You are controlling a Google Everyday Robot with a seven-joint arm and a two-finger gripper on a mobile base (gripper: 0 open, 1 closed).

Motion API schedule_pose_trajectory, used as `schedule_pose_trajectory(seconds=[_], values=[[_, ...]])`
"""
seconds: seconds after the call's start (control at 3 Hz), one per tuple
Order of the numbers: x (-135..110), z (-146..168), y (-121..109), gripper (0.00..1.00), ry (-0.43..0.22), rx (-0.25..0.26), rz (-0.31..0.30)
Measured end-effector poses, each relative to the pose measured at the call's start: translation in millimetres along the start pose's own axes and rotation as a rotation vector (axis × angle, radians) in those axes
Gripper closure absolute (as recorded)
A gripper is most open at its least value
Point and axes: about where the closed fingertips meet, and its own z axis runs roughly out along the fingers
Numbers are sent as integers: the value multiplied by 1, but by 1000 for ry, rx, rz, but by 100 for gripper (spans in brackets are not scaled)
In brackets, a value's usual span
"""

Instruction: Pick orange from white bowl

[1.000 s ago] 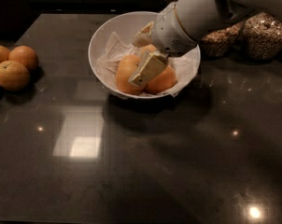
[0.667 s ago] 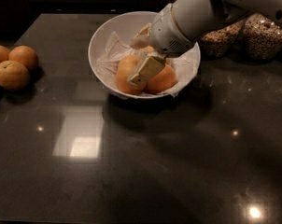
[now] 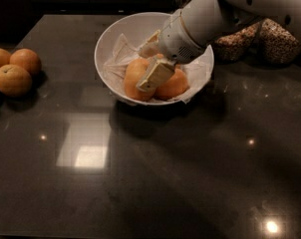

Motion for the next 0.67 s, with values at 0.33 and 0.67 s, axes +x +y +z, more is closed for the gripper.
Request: schedule_pose_trajectory(seconds=[0.33,0.67], values=[[13,8,-4,38,17,-10,17],[22,15,-5,37,29,-23,29]])
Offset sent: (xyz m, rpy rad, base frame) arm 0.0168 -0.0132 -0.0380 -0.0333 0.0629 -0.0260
